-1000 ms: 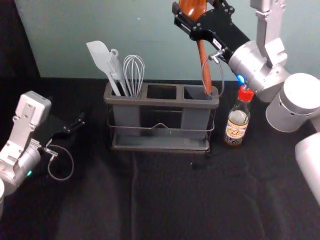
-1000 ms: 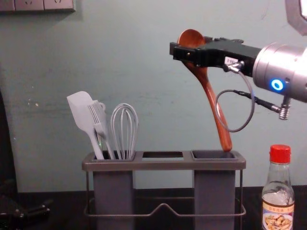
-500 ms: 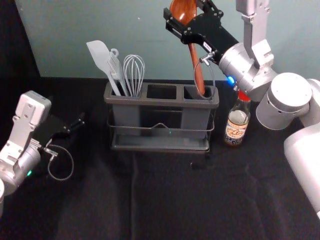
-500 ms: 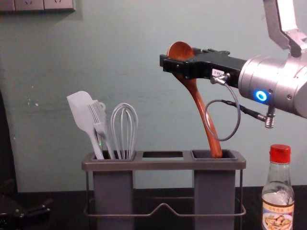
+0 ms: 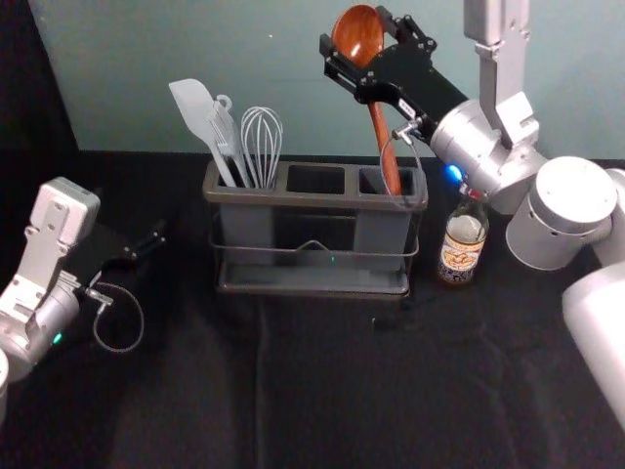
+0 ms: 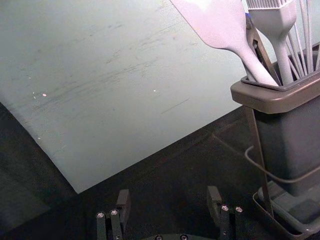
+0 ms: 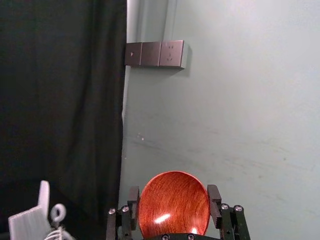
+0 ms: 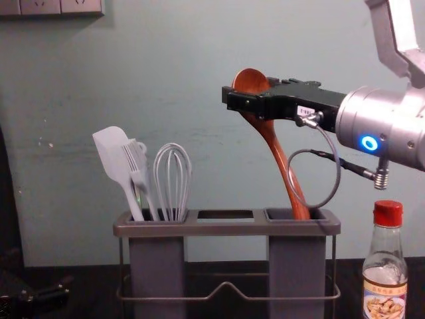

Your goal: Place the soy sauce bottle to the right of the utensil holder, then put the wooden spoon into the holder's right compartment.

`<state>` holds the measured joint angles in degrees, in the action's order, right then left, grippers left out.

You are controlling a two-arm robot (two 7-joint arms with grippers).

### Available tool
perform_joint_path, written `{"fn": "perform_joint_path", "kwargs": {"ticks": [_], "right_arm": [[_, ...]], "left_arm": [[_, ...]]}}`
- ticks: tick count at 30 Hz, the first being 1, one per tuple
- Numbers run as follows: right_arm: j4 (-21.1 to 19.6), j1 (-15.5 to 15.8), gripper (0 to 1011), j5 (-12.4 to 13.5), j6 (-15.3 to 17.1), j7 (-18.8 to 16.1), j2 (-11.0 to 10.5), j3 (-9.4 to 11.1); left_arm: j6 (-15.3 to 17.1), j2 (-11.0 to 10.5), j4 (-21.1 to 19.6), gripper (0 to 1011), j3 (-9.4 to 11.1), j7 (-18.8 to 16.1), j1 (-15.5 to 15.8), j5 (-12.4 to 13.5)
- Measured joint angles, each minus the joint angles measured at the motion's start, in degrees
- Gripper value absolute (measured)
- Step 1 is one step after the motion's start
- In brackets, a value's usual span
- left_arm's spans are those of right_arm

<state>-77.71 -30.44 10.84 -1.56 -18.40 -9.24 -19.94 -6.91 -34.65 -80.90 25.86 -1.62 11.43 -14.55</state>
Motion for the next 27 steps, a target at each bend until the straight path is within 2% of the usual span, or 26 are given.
{"fn": "perform_joint_path", "kwargs": {"ticks": [8,15,19,27], "right_arm": [[-6.6,3.2,838,1.8,4.6,-0.5,-2.1,0.4],[-13.4,6.3,838,4.7,10.7,-1.4,-5.2,1.1],[-15.5,7.3,838,5.8,12.8,-1.6,-6.9,1.3],[-17.7,9.1,838,7.0,14.6,-1.2,-9.4,1.6]], "left_arm": [[0.0,0.0,0.0,1005,0.0,0.0,0.0,0.0],[0.0,0.0,0.0,1005,0.0,0.0,0.0,0.0],[0.0,0.0,0.0,1005,0.0,0.0,0.0,0.0],[0.0,0.0,0.0,1005,0.0,0.0,0.0,0.0]]}}
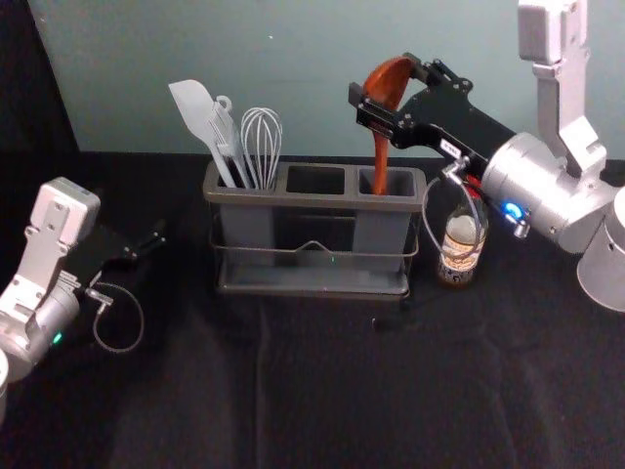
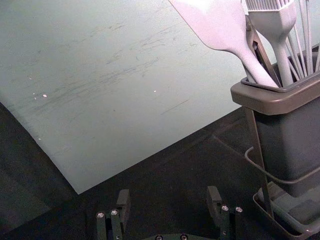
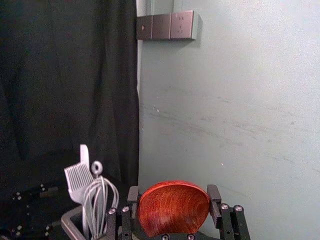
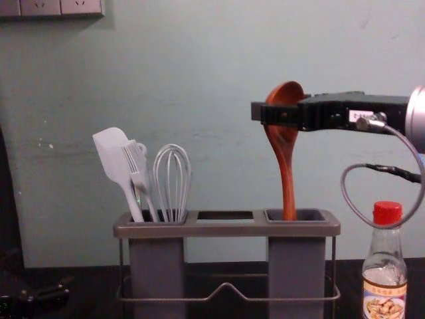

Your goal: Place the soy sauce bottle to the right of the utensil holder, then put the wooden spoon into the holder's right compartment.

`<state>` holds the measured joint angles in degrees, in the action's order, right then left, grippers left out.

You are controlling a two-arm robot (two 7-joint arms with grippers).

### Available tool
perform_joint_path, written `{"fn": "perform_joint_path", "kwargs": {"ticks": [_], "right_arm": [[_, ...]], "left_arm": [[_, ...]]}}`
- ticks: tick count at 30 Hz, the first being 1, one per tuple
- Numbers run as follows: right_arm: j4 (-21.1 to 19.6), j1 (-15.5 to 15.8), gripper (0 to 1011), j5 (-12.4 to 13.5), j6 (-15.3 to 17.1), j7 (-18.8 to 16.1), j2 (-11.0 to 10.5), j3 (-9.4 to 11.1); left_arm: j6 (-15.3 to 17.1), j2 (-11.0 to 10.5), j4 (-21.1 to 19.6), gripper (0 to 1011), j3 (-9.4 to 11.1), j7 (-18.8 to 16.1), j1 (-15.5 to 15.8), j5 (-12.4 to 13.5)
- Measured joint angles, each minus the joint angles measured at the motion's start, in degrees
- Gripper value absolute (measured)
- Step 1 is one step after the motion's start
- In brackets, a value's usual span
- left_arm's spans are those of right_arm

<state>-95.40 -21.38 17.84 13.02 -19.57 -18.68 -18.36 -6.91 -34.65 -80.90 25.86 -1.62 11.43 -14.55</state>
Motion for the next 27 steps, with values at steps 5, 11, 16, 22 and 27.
{"fn": "perform_joint_path", "kwargs": {"ticks": [5,11,16,22,27], "right_arm": [[-0.3,0.7,838,0.3,0.2,0.2,-0.9,-0.1],[0.6,1.2,838,0.7,-0.5,0.5,-1.3,-0.3],[2.4,1.4,838,0.9,-1.3,0.6,-1.2,-0.8],[3.5,1.4,838,0.9,-1.7,0.6,-1.1,-1.2],[3.8,1.4,838,0.8,-1.7,0.7,-1.1,-1.5]], "left_arm": [[0.0,0.0,0.0,1005,0.0,0.0,0.0,0.0],[0.0,0.0,0.0,1005,0.0,0.0,0.0,0.0],[0.0,0.0,0.0,1005,0.0,0.0,0.0,0.0],[0.0,0.0,0.0,1005,0.0,0.0,0.0,0.0],[0.0,0.0,0.0,1005,0.0,0.0,0.0,0.0]]}}
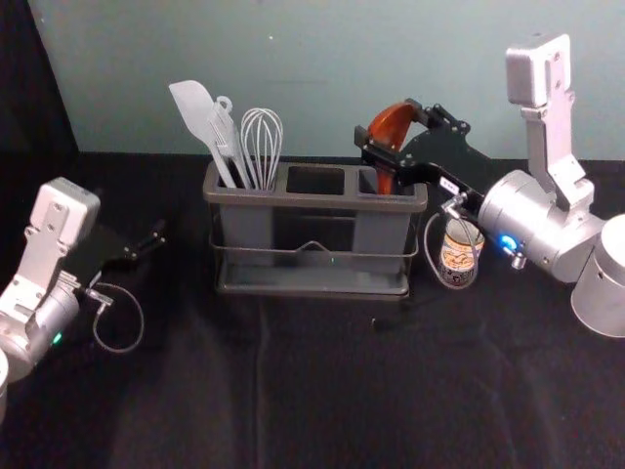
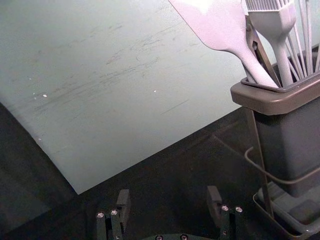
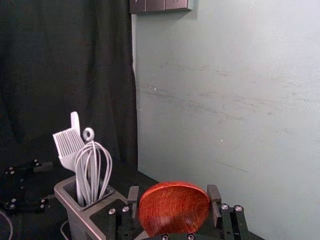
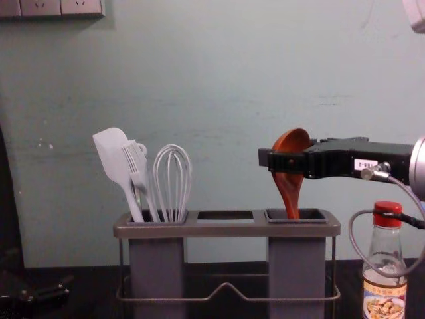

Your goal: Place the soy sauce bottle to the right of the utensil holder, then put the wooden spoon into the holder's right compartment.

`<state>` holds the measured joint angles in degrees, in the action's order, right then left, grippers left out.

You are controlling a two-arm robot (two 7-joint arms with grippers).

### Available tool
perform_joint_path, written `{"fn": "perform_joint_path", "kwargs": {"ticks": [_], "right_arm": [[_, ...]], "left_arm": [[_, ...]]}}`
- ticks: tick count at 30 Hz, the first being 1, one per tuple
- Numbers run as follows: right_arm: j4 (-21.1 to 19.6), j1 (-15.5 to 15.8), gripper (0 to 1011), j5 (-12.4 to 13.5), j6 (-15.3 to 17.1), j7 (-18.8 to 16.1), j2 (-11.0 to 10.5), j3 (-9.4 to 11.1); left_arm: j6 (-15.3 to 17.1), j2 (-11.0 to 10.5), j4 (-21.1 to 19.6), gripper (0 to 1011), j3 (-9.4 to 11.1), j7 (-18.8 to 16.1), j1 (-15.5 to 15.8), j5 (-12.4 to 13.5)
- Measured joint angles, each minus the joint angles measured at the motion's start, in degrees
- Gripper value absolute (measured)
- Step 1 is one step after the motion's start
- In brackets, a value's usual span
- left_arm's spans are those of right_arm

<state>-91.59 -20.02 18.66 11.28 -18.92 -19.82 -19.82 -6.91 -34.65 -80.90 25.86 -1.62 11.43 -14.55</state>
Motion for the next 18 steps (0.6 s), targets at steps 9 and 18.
{"fn": "perform_joint_path", "kwargs": {"ticks": [9,18], "right_arm": [[0.5,0.1,838,0.0,0.1,-0.2,-0.1,-0.3],[0.6,0.1,838,0.1,0.1,-0.3,-0.1,-0.3]], "left_arm": [[0.0,0.0,0.0,1005,0.0,0.0,0.0,0.0],[0.0,0.0,0.0,1005,0.0,0.0,0.0,0.0]]}}
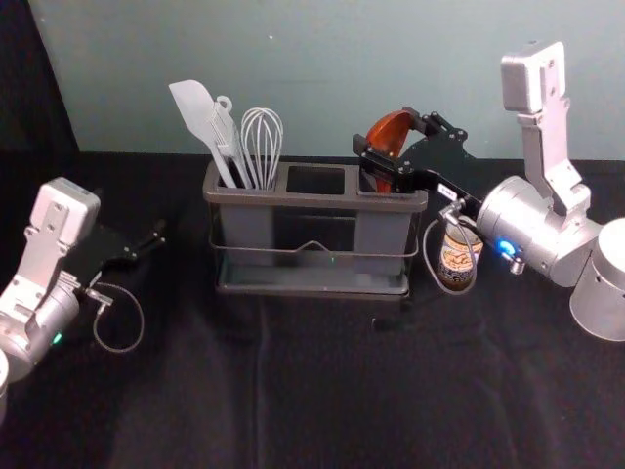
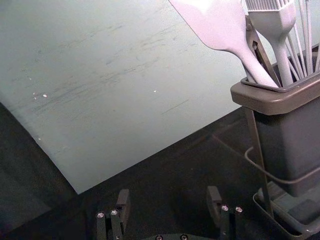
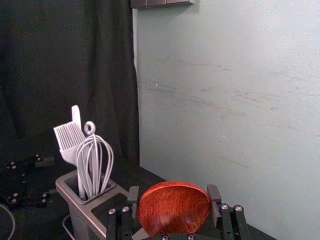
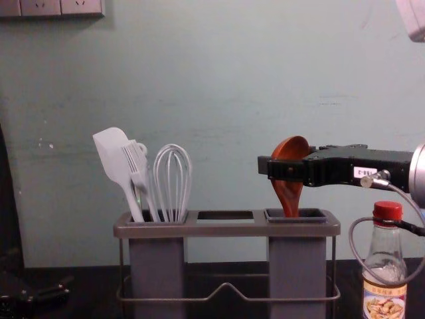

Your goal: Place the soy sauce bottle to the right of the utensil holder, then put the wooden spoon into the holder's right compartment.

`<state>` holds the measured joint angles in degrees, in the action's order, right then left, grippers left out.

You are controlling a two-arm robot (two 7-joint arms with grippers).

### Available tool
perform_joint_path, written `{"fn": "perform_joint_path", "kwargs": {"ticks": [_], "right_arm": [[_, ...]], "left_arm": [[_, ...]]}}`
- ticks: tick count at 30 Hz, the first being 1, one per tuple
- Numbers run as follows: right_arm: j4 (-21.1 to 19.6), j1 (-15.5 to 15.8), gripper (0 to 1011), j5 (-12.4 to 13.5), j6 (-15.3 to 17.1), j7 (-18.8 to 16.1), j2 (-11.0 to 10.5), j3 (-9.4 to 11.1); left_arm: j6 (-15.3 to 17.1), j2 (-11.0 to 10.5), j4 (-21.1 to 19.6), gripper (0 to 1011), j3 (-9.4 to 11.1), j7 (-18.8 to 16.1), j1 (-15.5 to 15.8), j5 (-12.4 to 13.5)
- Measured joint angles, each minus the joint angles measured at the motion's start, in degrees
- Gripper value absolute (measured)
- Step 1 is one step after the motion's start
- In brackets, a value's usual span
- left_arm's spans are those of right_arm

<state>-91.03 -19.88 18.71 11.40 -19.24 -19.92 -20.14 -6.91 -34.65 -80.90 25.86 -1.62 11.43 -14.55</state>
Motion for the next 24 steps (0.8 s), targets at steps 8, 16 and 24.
{"fn": "perform_joint_path", "kwargs": {"ticks": [8,16,24], "right_arm": [[-0.1,0.0,898,0.0,0.0,0.0,0.0,0.0],[-0.1,0.0,1002,-0.1,-0.1,0.0,0.0,0.0],[-0.1,0.0,1002,-0.1,-0.1,0.0,0.0,0.0]], "left_arm": [[0.0,0.0,0.0,1005,0.0,0.0,0.0,0.0],[0.0,0.0,0.0,1005,0.0,0.0,0.0,0.0],[0.0,0.0,0.0,1005,0.0,0.0,0.0,0.0]]}}
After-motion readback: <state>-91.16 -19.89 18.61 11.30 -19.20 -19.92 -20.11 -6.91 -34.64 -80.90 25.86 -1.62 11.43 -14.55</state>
